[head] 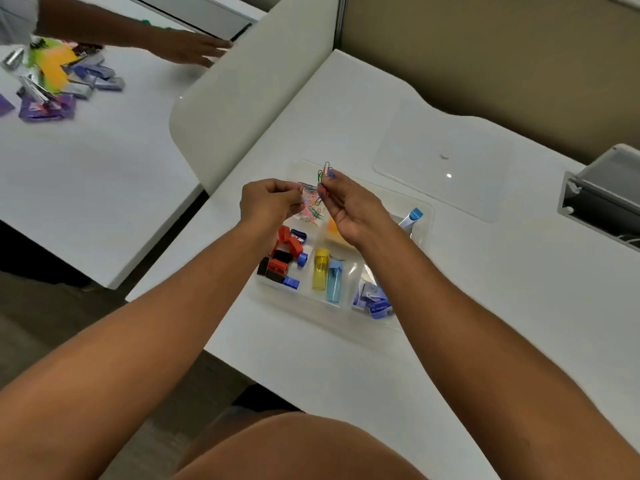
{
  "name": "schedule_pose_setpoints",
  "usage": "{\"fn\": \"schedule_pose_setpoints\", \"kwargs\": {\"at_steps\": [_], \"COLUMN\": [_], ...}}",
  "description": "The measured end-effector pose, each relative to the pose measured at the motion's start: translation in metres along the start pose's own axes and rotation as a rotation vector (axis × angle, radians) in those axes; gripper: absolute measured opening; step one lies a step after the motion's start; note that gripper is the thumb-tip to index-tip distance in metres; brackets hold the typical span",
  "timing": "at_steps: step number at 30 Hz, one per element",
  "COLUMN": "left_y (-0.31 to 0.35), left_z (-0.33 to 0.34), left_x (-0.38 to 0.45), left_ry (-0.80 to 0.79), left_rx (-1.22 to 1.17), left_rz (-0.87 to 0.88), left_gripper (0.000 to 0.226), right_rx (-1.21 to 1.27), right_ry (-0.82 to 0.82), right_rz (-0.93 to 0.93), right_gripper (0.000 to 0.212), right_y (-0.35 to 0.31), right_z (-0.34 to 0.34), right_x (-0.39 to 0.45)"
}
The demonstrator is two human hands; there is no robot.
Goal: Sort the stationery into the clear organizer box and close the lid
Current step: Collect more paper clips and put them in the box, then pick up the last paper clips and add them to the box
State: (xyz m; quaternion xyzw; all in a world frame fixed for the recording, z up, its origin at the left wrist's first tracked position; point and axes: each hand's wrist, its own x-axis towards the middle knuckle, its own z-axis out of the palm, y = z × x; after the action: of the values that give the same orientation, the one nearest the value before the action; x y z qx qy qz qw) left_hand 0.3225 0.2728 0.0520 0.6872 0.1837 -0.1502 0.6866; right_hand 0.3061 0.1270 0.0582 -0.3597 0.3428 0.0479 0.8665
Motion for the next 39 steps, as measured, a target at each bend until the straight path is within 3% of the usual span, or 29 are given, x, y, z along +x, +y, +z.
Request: {"fn": "schedule_pose_setpoints", "kwargs": {"at_steps": [7,11,20,28,39], "left_y": [0.001,0.002,-0.001,-0.041,-0.159], "left_z": [-0.002,-0.002,0.027,0.100,0.206], "left_x": [0.021,0.022,-0.016,-0.102,-0.198], "left_ry": [0.028,0.037,-0.045,-0.302,-0.863], "left_rx": [0.316,0.501,0.585,0.468,0.973], "left_rz": [0.145,0.236,0.486,0.593,0.909], "left_gripper": [0.012,0.015,0.018,0.021,0.031], "right_rx": [-0.625,-0.975,-1.025,-1.035,-1.310], "right_ry": [0.126,0.075,0.085,0.310,0.678], "right_rz": [-0.256,-0.441,-0.635,-0.657,-0.540], "right_gripper": [0.025,0.029,0.023,0.022,0.026], "right_y": [0.009,0.012,-0.010,-0.041,-0.058], "right_z": [0.009,0.006,-0.024,-0.159,-0.392], "right_x": [0.029,0.026,-0.010,-0.094,-0.221]}}
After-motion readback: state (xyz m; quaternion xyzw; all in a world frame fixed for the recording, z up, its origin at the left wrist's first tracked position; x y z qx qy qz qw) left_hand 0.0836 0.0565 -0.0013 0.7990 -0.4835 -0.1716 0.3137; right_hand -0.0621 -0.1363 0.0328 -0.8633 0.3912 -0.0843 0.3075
